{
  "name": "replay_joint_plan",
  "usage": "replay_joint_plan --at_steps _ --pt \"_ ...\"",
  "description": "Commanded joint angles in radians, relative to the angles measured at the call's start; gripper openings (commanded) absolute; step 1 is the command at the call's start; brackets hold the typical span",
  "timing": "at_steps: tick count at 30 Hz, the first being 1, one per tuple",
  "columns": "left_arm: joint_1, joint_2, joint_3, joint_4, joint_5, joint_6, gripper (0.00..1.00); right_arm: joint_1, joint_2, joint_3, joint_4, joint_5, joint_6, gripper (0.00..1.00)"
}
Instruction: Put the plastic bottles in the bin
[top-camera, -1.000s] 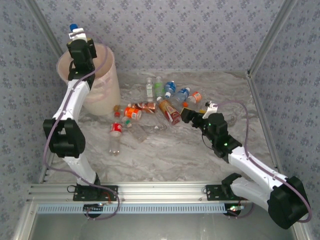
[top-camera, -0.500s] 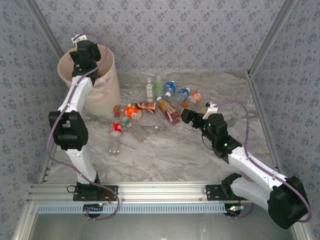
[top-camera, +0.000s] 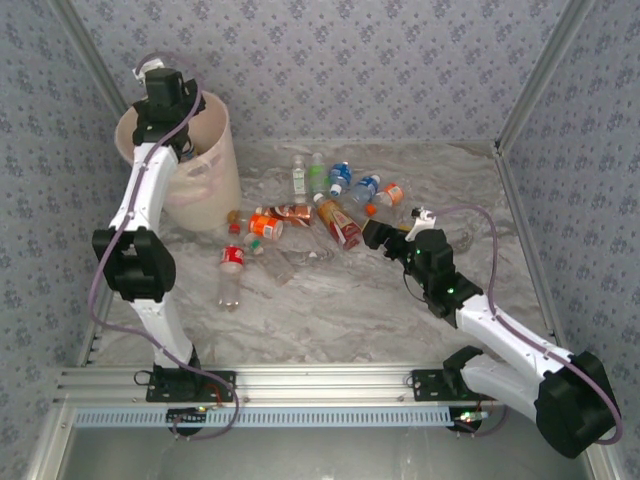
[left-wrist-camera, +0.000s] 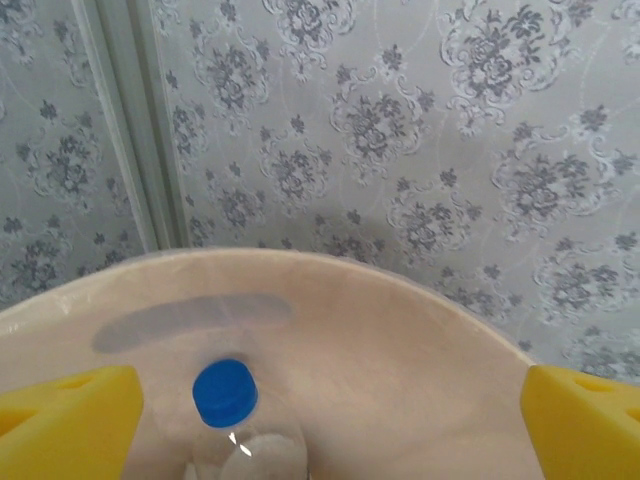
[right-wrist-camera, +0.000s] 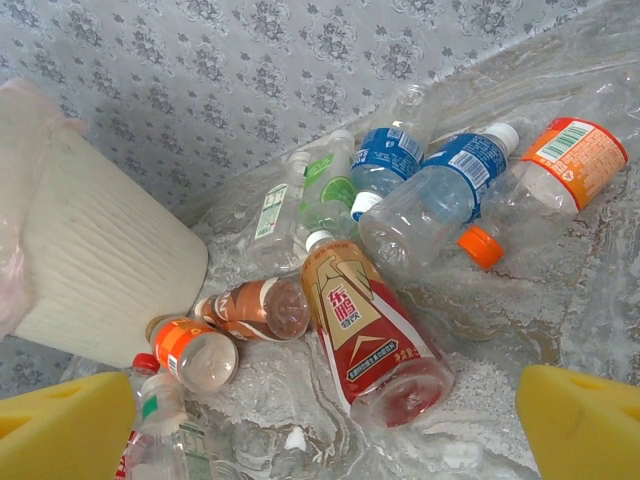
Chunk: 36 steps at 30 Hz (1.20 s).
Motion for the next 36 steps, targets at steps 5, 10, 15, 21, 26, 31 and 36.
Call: replay_joint_plan --at_steps 5,10,15,21,26,31,36 --pt "-0.043 -0.129 0.025 -0.136 0.072 -0.054 0.98 -0.015 0.04 0.006 -0.008 -0.013 0.02 1.0" --pt "-0.122 -0.245 -0.045 -0.2 0.054 -0.053 0.98 -0.029 0.068 0.017 -0.01 -0.039 0.028 1.0" --pt "-0.223 -0.41 -0.195 -0.203 0.149 -0.063 0.98 -0.047 0.1 0.054 -0.053 -0.084 0.022 1.0" --pt "-0.348 -0.588 -0.414 -0.215 0.171 -0.146 0.98 -0.059 0.127 0.054 -0.022 -0.108 0.034 1.0" --pt "-0.394 -0.683 -0.587 -0.255 0.281 -0.199 0.98 -0.064 0.13 0.052 -0.029 -0.115 0.04 1.0" --pt "-0.394 -0.759 -0.739 -0.315 0.397 -0.204 0.98 -0.075 0.139 0.049 -0.031 -0.119 0.054 1.0" --pt "-0.392 -0.761 -0.838 -0.452 0.388 -0.186 0.98 -0.082 0.136 0.049 -0.043 -0.105 0.053 1.0"
